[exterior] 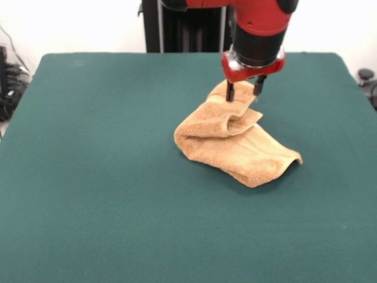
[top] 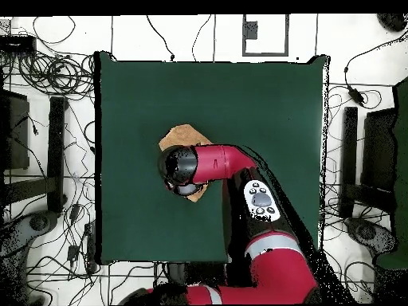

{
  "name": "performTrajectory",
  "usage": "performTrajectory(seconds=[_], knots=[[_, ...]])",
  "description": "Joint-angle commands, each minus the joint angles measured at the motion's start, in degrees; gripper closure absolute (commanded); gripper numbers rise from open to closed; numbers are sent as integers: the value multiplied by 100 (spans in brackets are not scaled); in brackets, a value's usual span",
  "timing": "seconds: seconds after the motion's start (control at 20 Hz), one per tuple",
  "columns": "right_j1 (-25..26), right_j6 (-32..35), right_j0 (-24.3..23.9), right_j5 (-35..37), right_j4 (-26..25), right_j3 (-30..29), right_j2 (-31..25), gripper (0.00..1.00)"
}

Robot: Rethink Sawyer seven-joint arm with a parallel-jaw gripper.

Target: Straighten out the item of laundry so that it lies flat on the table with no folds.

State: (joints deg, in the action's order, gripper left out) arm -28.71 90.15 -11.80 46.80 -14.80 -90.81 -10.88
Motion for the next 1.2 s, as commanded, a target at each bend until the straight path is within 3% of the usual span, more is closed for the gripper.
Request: performTrajectory(seconds=[0.05, 0.3, 0.7, 1.2], knots=[[159, 683, 267, -540, 171, -504, -461, 0], [194, 947, 461, -642, 320, -511, -455, 0], [200, 868, 417, -899, 319, -705, -393, 0], [343, 920, 527, -942, 318, -539, -279, 0]])
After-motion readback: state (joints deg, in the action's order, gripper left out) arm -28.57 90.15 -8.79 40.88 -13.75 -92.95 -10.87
